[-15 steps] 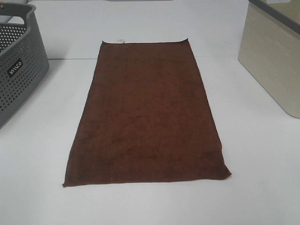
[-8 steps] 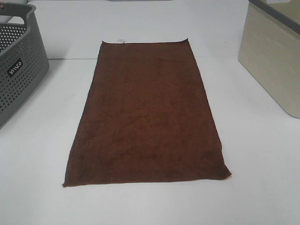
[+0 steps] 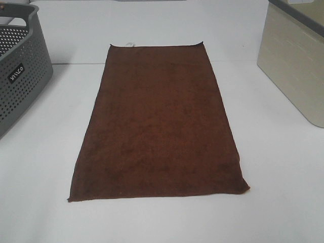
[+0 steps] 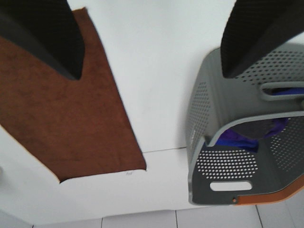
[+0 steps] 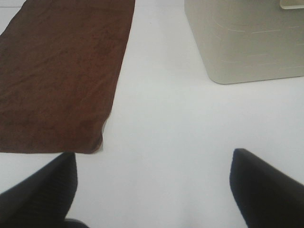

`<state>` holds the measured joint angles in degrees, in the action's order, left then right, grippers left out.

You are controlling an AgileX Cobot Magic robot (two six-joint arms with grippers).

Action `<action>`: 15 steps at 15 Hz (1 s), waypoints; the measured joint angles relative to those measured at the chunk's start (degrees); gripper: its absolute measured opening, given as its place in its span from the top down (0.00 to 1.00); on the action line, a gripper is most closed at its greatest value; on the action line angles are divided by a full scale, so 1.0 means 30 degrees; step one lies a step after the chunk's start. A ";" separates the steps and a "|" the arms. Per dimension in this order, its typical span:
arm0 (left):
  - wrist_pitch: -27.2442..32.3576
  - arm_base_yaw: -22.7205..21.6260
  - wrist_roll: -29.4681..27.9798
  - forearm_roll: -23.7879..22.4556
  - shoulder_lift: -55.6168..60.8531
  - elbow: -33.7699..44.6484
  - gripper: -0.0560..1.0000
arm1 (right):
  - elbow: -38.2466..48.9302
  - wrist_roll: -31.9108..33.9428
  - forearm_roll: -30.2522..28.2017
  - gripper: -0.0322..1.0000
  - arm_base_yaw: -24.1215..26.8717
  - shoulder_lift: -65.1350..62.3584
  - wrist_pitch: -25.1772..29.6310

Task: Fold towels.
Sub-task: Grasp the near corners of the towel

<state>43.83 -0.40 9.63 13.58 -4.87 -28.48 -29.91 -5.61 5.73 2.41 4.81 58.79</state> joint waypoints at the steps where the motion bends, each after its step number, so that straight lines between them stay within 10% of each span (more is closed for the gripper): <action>1: -0.0974 -0.0019 0.0000 0.1146 -0.0974 0.0344 0.23 | -0.0248 0.0325 0.0000 0.17 0.0000 0.1050 -0.0363; 8: -0.3992 0.0095 0.1451 0.7773 -1.1134 0.0879 0.24 | -0.1566 0.0401 0.2139 0.17 0.0000 1.1325 -0.1471; 15: -0.3915 0.0095 0.7315 1.2892 -2.1085 0.0879 0.24 | -0.1566 -0.6723 0.9129 0.19 0.0000 2.0913 -0.4087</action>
<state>32.09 -0.11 31.57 52.25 -68.12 -25.84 -34.61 -25.78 33.12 2.41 67.55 46.52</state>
